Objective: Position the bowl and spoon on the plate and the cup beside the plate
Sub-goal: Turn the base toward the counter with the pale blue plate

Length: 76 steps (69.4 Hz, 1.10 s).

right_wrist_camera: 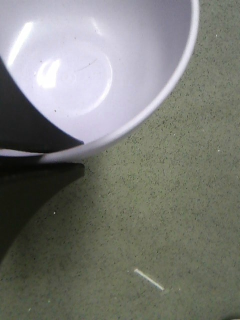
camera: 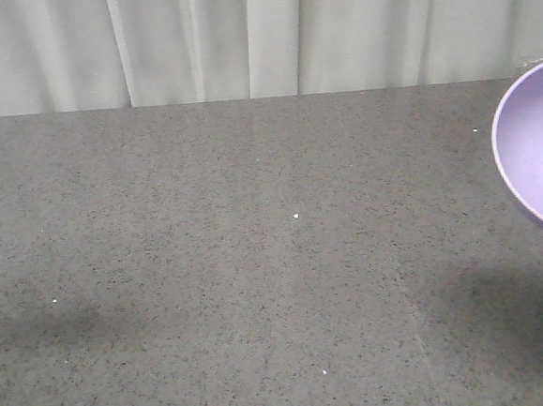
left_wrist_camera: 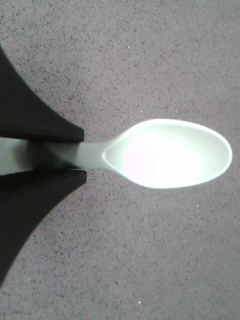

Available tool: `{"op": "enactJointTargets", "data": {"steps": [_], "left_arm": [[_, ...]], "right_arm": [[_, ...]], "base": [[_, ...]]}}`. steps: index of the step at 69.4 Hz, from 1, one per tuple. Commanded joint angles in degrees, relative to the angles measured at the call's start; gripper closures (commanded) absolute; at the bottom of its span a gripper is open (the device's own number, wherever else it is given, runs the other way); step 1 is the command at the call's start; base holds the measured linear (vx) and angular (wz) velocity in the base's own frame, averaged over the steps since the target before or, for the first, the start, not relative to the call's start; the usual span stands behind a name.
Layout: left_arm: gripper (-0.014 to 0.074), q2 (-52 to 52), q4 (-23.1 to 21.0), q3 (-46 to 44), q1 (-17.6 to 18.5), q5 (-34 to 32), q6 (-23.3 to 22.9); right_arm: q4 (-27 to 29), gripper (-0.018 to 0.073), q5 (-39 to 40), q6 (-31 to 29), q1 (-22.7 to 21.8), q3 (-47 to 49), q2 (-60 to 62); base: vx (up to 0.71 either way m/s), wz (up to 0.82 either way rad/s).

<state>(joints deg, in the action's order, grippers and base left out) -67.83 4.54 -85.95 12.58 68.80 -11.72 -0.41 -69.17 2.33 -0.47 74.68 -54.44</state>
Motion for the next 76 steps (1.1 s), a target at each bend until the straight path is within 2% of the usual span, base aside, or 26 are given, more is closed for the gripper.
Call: {"op": "enactJointTargets", "data": {"steps": [1, 34, 76], "left_arm": [[0.0603, 1.4, 0.2, -1.6, 0.3, -3.1, 0.0], [0.0603, 1.4, 0.2, -1.6, 0.3, -3.1, 0.0], [0.0603, 1.4, 0.2, -1.6, 0.3, -3.1, 0.0]], "right_arm": [[-0.2, 0.0562, 3.2, -0.4, -0.3, 1.6, 0.4], [-0.2, 0.0562, 3.2, -0.4, -0.3, 1.6, 0.4], [-0.2, 0.0562, 3.2, -0.4, -0.3, 1.6, 0.4]], "base": [[-0.05, -0.2], [-0.06, -0.27], [-0.08, -0.48]]}}
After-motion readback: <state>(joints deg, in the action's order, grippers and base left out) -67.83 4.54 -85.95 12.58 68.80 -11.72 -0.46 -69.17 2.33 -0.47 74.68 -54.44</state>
